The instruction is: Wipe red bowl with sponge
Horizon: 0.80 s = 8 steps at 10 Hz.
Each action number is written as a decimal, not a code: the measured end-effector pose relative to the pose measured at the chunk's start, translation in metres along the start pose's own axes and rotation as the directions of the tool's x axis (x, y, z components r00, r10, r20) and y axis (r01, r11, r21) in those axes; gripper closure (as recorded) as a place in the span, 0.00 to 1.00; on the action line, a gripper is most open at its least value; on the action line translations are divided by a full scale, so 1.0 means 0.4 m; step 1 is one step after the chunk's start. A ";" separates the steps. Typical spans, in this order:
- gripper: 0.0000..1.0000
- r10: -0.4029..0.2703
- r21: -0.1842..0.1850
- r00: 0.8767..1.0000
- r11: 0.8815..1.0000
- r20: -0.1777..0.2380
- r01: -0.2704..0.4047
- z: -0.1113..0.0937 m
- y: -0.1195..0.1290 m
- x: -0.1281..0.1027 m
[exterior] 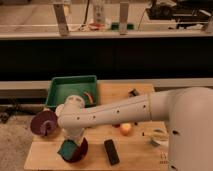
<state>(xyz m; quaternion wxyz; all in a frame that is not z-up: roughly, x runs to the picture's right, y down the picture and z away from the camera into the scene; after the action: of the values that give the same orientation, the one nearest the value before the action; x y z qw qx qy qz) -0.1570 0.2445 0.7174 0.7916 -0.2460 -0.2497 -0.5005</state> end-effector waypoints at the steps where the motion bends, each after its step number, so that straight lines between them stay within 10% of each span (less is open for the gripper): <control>1: 0.96 -0.002 -0.005 1.000 1.000 -0.004 0.002 -0.003 0.004 -0.006; 8: 0.96 0.057 -0.043 0.998 0.998 0.032 -0.055 0.006 0.115 0.003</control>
<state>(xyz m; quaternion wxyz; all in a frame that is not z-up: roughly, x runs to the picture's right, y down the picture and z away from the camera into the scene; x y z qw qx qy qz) -0.1149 0.2626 0.7137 0.7956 -0.2779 -0.2451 -0.4793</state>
